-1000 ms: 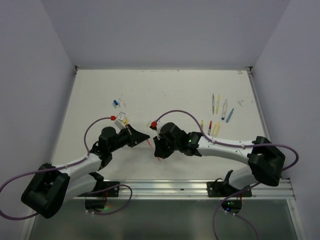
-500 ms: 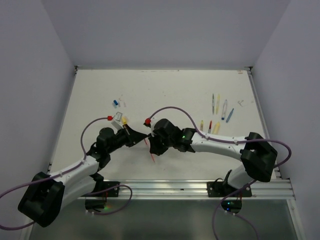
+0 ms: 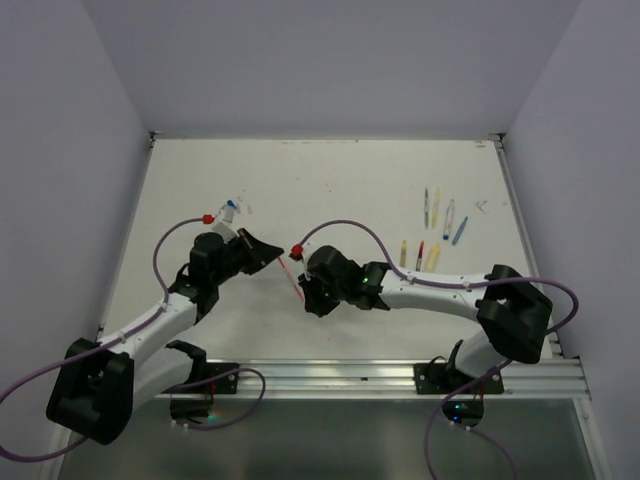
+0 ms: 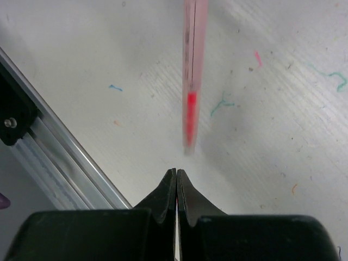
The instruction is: Open the pen caps
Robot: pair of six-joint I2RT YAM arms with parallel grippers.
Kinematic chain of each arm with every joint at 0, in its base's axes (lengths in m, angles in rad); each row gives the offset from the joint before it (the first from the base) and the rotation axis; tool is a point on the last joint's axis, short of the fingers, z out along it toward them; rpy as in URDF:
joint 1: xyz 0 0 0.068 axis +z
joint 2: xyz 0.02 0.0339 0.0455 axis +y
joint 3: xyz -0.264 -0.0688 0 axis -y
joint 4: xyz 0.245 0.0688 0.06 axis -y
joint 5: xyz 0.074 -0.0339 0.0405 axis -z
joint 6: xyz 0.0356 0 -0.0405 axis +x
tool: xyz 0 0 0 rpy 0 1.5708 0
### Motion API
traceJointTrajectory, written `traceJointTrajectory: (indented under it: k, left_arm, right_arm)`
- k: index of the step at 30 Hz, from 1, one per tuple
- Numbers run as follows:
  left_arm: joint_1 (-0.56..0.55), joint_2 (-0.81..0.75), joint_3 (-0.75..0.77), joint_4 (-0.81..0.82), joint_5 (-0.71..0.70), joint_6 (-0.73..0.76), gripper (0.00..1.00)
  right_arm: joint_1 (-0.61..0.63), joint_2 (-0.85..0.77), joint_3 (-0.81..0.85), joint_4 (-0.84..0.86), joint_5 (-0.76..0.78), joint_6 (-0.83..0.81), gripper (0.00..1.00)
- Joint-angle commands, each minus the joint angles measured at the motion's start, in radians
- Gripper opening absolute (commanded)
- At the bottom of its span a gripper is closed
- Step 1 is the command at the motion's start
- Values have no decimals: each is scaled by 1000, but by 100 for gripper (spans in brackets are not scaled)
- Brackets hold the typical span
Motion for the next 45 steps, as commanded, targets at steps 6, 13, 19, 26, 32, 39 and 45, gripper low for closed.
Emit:
traceJointTrajectory:
  k: [6,13,19,26,32,39,45]
  left_arm:
    - [135,48,135,-39,43,112,0]
    - [161,73,197,-75,47,158,0]
    - [172,54,201,-90,50,169,0]
    - [173,15,145,-66,127,146,0]
    - [173,-47,73,-3,234,92,0]
    - [173,-122,25,14,302,52,0]
    - [173,-157,-6,74,341,-4,0]
  right_arm:
    - [33,-53,-82,-12,55,34,0]
    - [31,-127,-105,-55,79,43,0]
    - [27,-154,-105,-75,113,43,0]
    - [19,-216,-87,66,84,-75,41]
    - [14,-72,119,27,79,-199,51]
    - [11,42,203,87,26,-209,50]
    - [5,84,211,138,39,-196,45]
